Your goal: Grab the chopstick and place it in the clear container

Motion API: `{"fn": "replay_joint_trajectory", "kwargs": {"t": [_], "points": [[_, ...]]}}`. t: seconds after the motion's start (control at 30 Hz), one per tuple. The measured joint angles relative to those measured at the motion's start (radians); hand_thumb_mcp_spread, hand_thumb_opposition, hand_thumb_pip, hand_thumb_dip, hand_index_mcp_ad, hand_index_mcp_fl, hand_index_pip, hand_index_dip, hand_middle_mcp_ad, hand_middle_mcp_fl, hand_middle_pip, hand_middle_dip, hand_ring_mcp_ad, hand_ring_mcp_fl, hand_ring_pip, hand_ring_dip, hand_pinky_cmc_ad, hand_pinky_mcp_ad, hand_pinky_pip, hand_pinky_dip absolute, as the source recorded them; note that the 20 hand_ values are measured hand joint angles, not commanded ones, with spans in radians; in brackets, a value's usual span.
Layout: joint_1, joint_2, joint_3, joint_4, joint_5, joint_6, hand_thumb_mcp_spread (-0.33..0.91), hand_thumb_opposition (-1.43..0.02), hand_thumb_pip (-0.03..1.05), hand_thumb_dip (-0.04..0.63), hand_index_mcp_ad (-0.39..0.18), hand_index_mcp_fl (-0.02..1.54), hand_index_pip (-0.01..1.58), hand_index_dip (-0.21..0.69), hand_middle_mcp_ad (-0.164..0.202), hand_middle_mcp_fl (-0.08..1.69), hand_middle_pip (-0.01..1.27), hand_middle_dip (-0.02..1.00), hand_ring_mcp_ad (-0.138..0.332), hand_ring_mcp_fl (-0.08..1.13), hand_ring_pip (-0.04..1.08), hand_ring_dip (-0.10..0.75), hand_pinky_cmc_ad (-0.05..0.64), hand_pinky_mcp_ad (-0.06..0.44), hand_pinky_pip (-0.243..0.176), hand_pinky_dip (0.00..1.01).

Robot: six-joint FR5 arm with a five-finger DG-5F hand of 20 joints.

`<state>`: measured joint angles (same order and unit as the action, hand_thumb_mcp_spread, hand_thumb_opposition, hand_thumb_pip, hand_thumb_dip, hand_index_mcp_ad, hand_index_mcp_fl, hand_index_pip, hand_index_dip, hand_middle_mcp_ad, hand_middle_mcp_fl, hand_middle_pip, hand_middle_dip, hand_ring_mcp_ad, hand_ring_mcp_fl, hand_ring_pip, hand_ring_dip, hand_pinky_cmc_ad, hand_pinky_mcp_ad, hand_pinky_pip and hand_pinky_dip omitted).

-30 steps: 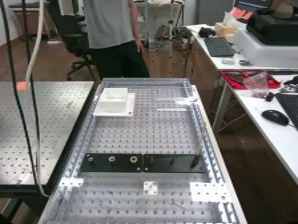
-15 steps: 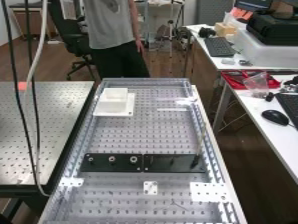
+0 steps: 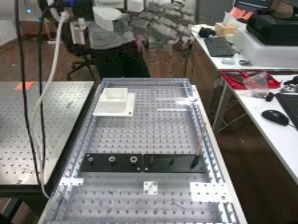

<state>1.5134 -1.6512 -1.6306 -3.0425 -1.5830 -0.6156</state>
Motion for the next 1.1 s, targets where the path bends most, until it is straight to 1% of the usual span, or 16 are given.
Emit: {"fn": "replay_joint_trajectory", "kwargs": {"t": [0.2, 0.23, 0.3, 0.37, 0.43, 0.5, 0.57, 0.6, 0.67, 0.73, 0.77, 0.83, 0.87, 0.93, 0.97, 1.1], "points": [[-0.012, -0.029, -0.036, 0.071, -0.001, 0.047, 0.08, -0.8, 0.25, 0.007, 0.164, 0.04, 0.09, 0.01, 0.169, 0.01, 0.15, 0.04, 0.279, 0.08, 0.1, 0.019, 0.244, 0.264, -0.105, 0.23], [-0.015, -0.038, -0.045, 0.091, -0.002, 0.069, 0.08, -0.8, 0.25, 0.003, 0.164, 0.04, 0.09, 0.01, 0.173, 0.01, 0.15, 0.04, 0.279, 0.08, 0.1, 0.019, 0.244, 0.264, -0.105, 0.23], [-0.018, -0.047, -0.053, 0.109, -0.004, 0.09, 0.08, -0.8, 0.25, 0.007, 0.164, 0.04, 0.09, 0.01, 0.173, 0.0, 0.15, 0.04, 0.279, 0.08, 0.1, 0.016, 0.244, 0.262, -0.11, 0.23], [-0.022, -0.065, -0.067, 0.142, -0.004, 0.129, 0.08, -0.8, 0.26, 0.002, 0.164, 0.04, 0.09, 0.01, 0.173, 0.01, 0.15, 0.04, 0.283, 0.08, 0.1, 0.016, 0.244, 0.262, -0.11, 0.23], [-0.025, -0.081, -0.078, 0.167, -0.005, 0.159, 0.08, -0.8, 0.3, 0.007, 0.164, 0.04, 0.09, 0.01, 0.173, 0.01, 0.15, 0.04, 0.284, 0.08, 0.1, 0.019, 0.244, 0.262, -0.11, 0.23], [-0.027, -0.097, -0.088, 0.19, -0.003, 0.19, 0.08, -0.8, 0.3, 0.007, 0.164, 0.04, 0.09, 0.01, 0.173, 0.01, 0.15, 0.04, 0.284, 0.08, 0.1, 0.019, 0.244, 0.262, -0.11, 0.23], [-0.031, -0.118, -0.102, 0.231, 0.007, 0.229, 0.08, -0.81, 0.31, 0.003, 0.164, 0.04, 0.09, 0.01, 0.173, 0.01, 0.15, 0.04, 0.284, 0.08, 0.1, 0.016, 0.244, 0.265, -0.11, 0.25], [-0.032, -0.121, -0.106, 0.242, 0.009, 0.237, 0.09, -0.81, 0.32, 0.007, 0.164, 0.04, 0.09, 0.01, 0.173, 0.01, 0.15, 0.04, 0.284, 0.08, 0.1, 0.019, 0.248, 0.265, -0.11, 0.26], [-0.035, -0.133, -0.126, 0.307, 0.022, 0.269, 0.1, -0.79, 0.39, 0.0, 0.164, 0.04, 0.09, 0.017, 0.173, 0.06, 0.15, 0.04, 0.284, 0.08, 0.1, 0.019, 0.25, 0.265, -0.11, 0.26], [-0.038, -0.143, -0.144, 0.372, 0.043, 0.296, 0.13, -0.77, 0.45, 0.007, 0.164, 0.07, 0.09, 0.033, 0.175, 0.11, 0.15, 0.06, 0.281, 0.08, 0.1, 0.019, 0.237, 0.265, -0.112, 0.28], [-0.039, -0.149, -0.153, 0.405, 0.057, 0.311, 0.15, -0.77, 0.46, 0.002, 0.162, 0.09, 0.08, 0.042, 0.171, 0.13, 0.15, 0.08, 0.279, 0.08, 0.1, 0.019, 0.236, 0.265, -0.12, 0.29], [-0.04, -0.161, -0.167, 0.454, 0.09, 0.334, 0.17, -0.77, 0.5, 0.03, 0.152, 0.14, 0.09, 0.079, 0.171, 0.18, 0.15, 0.11, 0.281, 0.08, 0.1, 0.019, 0.227, 0.265, -0.122, 0.31], [-0.041, -0.169, -0.174, 0.475, 0.111, 0.348, 0.19, -0.77, 0.52, 0.03, 0.15, 0.16, 0.08, 0.073, 0.171, 0.2, 0.15, 0.12, 0.281, 0.08, 0.1, 0.019, 0.232, 0.265, -0.122, 0.31], [-0.043, -0.182, -0.181, 0.508, 0.137, 0.372, 0.2, -0.77, 0.57, 0.051, 0.15, 0.23, 0.08, 0.105, 0.171, 0.24, 0.15, 0.15, 0.283, 0.07, 0.1, 0.019, 0.199, 0.264, -0.124, 0.31], [-0.044, -0.192, -0.186, 0.532, 0.148, 0.391, 0.21, -0.77, 0.58, 0.054, 0.143, 0.24, 0.09, 0.126, 0.171, 0.27, 0.15, 0.16, 0.286, 0.06, 0.1, 0.019, 0.197, 0.255, -0.124, 0.3], [-0.046, -0.225, -0.193, 0.587, 0.19, 0.445, 0.22, -0.77, 0.65, 0.115, 0.106, 0.32, 0.09, 0.171, 0.169, 0.34, 0.14, 0.24, 0.284, 0.06, 0.1, 0.017, 0.195, 0.255, -0.122, 0.34]]}}
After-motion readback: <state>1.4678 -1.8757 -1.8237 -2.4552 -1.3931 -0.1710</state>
